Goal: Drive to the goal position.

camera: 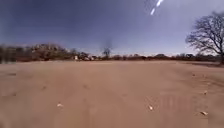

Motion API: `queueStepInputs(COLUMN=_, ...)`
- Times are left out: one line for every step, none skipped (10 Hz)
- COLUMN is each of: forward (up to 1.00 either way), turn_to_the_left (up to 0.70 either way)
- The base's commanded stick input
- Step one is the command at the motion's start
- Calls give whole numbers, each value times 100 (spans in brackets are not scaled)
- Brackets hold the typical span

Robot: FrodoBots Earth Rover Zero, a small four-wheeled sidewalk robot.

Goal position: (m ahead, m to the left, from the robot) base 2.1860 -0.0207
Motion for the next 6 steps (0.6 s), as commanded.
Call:
queueStepInputs(forward=100, turn_to_the_left=0)
queueStepInputs(forward=100, turn_to_the_left=0)
queueStepInputs(forward=100, turn_to_the_left=0)
queueStepInputs(forward=100, turn_to_the_left=0)
queueStepInputs(forward=100, turn_to_the_left=0)
queueStepInputs(forward=100, turn_to_the_left=0)
